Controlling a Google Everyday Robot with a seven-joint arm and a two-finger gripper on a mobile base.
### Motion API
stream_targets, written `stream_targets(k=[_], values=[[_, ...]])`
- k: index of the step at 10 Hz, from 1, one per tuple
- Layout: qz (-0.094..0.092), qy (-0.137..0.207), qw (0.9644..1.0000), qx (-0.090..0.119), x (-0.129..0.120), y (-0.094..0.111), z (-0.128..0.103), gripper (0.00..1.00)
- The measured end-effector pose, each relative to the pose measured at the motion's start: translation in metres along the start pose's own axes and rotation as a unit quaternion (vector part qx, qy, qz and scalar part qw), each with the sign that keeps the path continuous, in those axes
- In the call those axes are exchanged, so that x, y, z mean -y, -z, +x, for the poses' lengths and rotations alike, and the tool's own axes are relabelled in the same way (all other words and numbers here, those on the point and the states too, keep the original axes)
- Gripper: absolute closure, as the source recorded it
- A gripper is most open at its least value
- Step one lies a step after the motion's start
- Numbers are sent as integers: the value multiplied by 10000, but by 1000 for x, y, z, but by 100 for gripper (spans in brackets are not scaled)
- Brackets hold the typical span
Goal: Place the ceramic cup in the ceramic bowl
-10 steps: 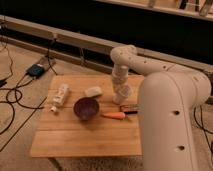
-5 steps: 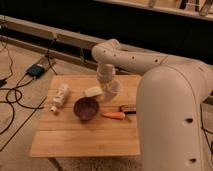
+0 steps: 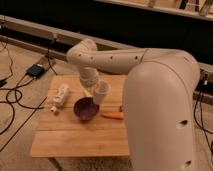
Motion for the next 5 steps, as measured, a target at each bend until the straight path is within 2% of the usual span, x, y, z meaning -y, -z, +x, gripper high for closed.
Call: stream_targets(k=[2,5], values=[[186,277,9994,-114,-22,0,1,100],[538,514,9970,-214,-43,-18,2,100]])
